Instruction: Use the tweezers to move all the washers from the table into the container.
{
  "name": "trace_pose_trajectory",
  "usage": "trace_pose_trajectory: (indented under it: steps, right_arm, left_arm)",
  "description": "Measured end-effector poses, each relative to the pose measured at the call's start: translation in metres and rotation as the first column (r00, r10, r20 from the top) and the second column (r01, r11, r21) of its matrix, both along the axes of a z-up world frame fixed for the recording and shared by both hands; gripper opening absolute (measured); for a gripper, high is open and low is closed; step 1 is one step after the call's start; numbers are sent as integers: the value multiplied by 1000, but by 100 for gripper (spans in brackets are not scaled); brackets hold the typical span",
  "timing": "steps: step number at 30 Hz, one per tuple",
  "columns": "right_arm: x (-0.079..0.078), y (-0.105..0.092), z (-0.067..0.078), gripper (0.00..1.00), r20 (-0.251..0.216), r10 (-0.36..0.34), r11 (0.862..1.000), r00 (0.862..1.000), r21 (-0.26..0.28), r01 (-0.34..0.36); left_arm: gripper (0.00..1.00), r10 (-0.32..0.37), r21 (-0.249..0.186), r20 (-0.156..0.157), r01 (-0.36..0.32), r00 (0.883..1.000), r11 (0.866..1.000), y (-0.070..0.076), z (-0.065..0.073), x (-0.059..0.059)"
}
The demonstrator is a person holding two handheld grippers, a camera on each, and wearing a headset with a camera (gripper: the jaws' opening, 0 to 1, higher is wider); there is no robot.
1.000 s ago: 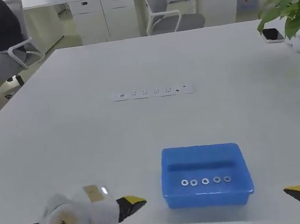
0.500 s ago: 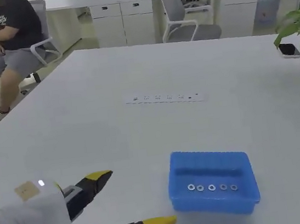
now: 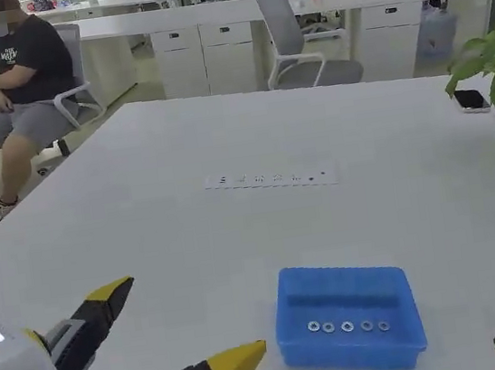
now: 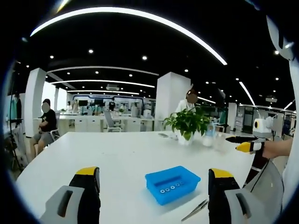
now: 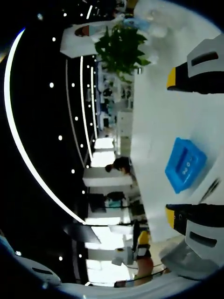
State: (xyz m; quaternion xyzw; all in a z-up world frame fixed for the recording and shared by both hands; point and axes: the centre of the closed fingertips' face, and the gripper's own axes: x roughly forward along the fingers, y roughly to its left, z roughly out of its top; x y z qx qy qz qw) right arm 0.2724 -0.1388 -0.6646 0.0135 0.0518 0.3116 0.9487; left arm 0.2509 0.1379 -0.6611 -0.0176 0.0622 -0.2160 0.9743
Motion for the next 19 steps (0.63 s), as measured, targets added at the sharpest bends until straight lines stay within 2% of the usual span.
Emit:
trace_pose_trajectory:
  steps: [6,10,17,19]
  right_arm:
    - [5,-3,0,99,-14,-23,999,1000,47,24]
    - [6,-8,-3,99,-34,-52,997,998,62,54]
    - [8,-16,-9,99,-67,-79,991,995,103,86]
    - [9,-15,-8,99,-68,-78,990,995,109,86]
  left_arm:
    - [99,6,-16,11,-6,1000,1000,1,3,0]
    - [99,6,-32,1,-6,1000,999,2,0,-4]
    - [99,16,-18,-13,-16,1000,1000,5,-6,-8]
    - [99,21,-18,-8,-21,1000,1000,5,-6,-8]
